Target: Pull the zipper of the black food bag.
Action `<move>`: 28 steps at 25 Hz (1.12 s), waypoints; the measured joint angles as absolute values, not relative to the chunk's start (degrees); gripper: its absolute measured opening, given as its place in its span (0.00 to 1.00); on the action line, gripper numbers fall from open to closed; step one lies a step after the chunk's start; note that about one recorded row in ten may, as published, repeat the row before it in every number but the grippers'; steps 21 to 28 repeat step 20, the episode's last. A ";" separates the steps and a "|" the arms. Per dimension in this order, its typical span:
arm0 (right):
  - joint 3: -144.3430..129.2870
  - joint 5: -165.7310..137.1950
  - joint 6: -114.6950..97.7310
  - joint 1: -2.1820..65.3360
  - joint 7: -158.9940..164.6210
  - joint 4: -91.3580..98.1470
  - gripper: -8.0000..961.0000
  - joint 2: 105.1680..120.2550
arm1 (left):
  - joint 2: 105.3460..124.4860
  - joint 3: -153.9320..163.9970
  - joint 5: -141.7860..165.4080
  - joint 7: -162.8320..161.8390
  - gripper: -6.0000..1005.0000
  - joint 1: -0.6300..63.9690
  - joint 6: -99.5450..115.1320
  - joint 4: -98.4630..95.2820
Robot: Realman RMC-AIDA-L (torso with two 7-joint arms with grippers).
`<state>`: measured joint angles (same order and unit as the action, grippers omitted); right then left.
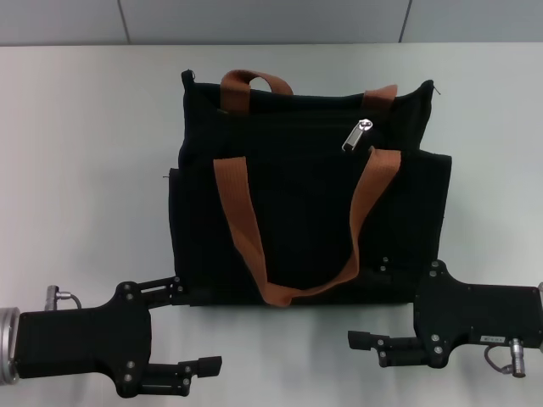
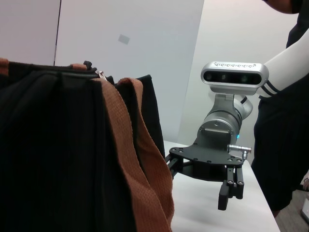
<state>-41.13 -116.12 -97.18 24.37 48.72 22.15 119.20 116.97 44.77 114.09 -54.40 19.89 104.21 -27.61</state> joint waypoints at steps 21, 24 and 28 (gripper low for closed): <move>-41.13 -116.12 -97.82 24.86 48.84 22.06 0.82 119.18 | 116.55 44.56 114.26 -54.22 0.81 19.82 104.14 -27.60; -41.13 -116.12 -97.82 24.86 48.84 22.06 0.82 119.18 | 116.55 44.56 114.26 -54.22 0.81 19.82 104.14 -27.60; -41.13 -116.12 -97.82 24.86 48.84 22.06 0.82 119.18 | 116.55 44.56 114.26 -54.22 0.81 19.82 104.14 -27.60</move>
